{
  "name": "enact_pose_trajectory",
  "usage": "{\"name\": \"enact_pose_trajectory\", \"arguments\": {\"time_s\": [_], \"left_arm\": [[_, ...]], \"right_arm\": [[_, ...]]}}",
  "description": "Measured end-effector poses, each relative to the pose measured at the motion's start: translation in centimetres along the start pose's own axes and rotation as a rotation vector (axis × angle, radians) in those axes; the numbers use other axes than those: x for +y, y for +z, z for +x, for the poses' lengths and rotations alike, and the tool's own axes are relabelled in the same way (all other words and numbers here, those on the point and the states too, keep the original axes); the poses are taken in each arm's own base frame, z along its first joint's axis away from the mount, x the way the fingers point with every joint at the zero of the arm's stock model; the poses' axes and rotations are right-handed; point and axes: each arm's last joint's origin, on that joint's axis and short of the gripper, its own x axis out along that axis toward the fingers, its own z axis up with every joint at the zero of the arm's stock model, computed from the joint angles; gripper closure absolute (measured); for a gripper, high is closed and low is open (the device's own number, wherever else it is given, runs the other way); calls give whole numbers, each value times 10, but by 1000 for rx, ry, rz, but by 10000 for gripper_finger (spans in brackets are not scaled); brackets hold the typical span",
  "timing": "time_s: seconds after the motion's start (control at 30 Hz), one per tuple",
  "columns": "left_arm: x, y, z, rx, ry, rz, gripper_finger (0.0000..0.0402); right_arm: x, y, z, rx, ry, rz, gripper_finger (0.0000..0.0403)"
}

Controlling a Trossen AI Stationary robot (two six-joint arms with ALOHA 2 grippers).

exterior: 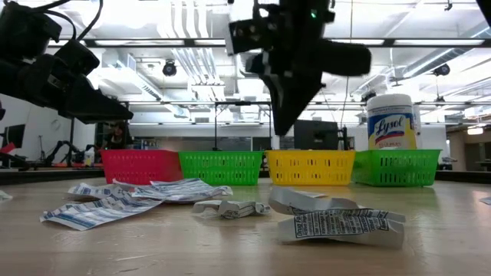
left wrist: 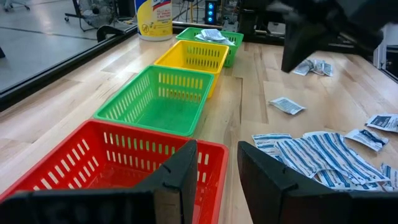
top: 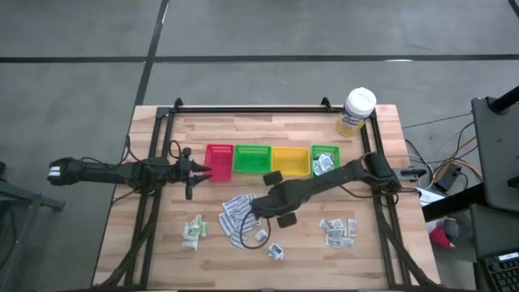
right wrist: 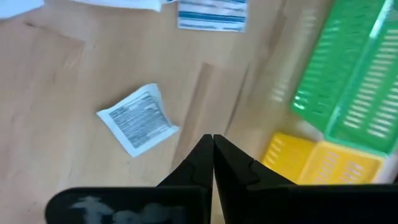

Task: Pick & Place First Aid Supplies
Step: Put the blue alcohol pad into the right green bin

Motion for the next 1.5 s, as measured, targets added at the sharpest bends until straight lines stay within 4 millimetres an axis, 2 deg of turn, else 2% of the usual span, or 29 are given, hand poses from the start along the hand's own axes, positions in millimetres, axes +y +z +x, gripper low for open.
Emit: {"name": "enact_pose_trajectory", "arguments": {"time_s": [0.1,0.2,0.3,0.47,0.7,1.13,1.5], "left_arm": [[0,0,0,0,0,0,289],[0,0,0,0,0,-1,289],[0,0,0,0,0,-2,289],[0,0,0,0,0,-2,289],[0,0,0,0,0,-2,289],[0,0,0,0,0,-1,289],[0,0,0,0,0,-1,289]], "right_arm": [[-2,2,-6,-12,15,-33,394],[2,3,-5,-33,119,-135,394],[5,3,0,-59,198,-218,394],[3,1,11,-80,206,-291,394],[0,-5,27,-76,265,-299,392],[-2,-5,37,-110,254,-340,303],[-9,-7,43,-110,233,-332,293]]}}
